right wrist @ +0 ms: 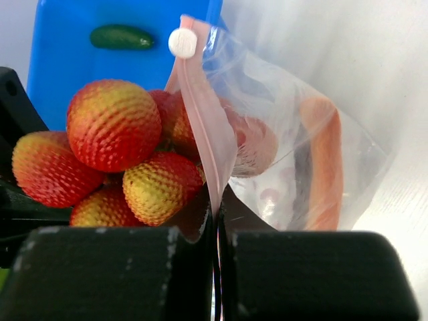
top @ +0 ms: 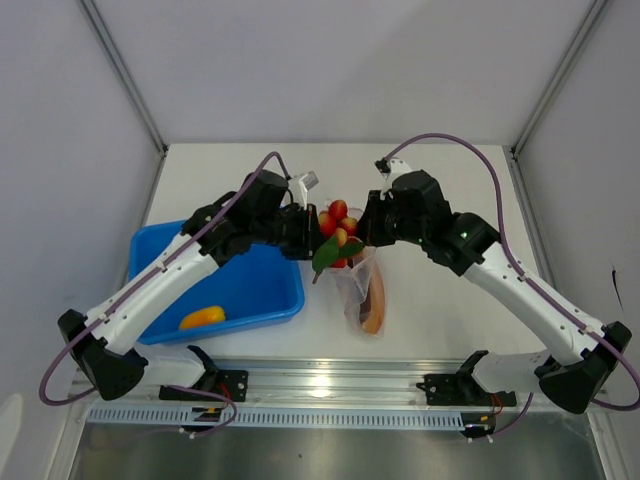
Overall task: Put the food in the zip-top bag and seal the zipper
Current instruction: Place the fake fruit in the zipper food storage bag.
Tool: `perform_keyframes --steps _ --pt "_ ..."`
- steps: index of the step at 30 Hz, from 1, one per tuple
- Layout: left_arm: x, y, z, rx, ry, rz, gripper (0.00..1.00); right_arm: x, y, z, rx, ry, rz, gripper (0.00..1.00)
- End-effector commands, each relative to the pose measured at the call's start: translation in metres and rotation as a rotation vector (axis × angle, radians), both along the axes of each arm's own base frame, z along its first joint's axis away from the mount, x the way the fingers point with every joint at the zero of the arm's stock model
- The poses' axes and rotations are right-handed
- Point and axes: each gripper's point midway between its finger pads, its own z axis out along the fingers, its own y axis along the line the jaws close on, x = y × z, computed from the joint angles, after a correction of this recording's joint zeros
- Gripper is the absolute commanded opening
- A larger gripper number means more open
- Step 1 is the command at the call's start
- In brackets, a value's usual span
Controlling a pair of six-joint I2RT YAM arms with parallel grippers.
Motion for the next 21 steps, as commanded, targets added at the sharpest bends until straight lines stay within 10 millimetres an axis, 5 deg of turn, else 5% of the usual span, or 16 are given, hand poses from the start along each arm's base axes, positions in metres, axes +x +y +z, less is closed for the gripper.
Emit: perform_keyframes --steps 1,7,13,21 --pt "-0.009 0.000 0.004 0.032 -0.023 -0.057 0.00 0.007 0.010 0.042 0.060 -0.140 0.039 0.00" --pt "-0.006 0.011 -0.015 0.128 -0.011 -0.010 0.01 0.011 0.002 0.048 0.040 -0.180 0.027 0.00" --pt "0.004 0.020 -0.010 0.210 -0.062 0.019 0.01 0.009 -0.003 0.046 0.043 -0.194 0.045 0.00" --pt "-0.007 0.012 -0.002 0.246 -0.082 -0.059 0.03 0.017 0.004 0.030 0.017 -0.177 0.067 0.00"
